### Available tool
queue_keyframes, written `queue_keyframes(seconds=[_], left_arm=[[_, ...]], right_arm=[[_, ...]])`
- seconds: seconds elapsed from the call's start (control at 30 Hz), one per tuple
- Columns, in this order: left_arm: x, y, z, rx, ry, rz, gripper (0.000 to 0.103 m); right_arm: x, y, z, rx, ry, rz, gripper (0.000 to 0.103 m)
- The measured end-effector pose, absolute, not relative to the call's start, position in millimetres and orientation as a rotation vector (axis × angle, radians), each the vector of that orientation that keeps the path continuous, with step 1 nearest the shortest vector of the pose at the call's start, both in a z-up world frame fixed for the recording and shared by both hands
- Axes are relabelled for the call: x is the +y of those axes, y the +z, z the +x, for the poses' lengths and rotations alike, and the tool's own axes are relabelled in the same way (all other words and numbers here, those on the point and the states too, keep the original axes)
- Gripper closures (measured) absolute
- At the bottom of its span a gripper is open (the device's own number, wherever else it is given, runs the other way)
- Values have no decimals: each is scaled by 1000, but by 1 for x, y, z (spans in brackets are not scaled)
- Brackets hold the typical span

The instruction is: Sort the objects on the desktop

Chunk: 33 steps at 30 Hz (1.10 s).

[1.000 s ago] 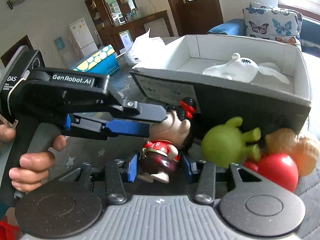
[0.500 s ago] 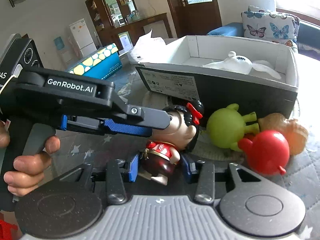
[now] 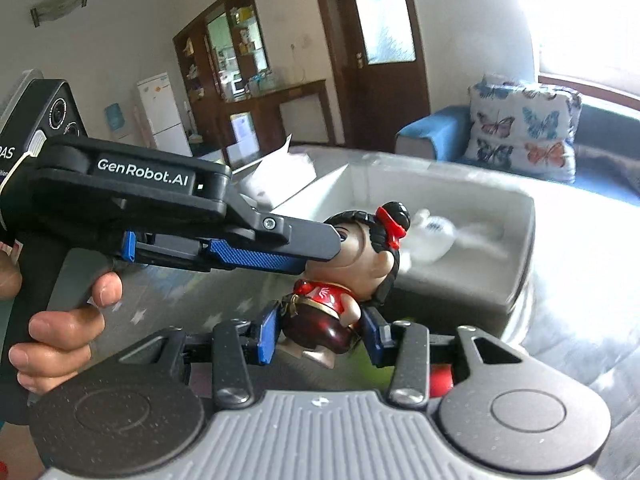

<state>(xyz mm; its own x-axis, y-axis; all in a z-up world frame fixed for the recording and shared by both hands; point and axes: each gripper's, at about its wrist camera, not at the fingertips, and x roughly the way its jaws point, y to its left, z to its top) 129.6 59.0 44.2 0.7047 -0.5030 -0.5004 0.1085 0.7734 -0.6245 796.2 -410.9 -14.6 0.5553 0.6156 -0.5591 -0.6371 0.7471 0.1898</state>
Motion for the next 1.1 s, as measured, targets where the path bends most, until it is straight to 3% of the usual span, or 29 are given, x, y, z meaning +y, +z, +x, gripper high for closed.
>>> queue_keyframes(seconds=[0.5,0.77,1.1], left_arm=[[43,3,261,808,-409,-648,66],[46,-25,278,862,-420,-694,66],[44,-21,267,848,-420,-658,66]], right_arm=[[-406,-31,920,761,620,-76,61],[-390,-59,941,847,582,-128,60],[-379,-61,927,842,553,-172,60]])
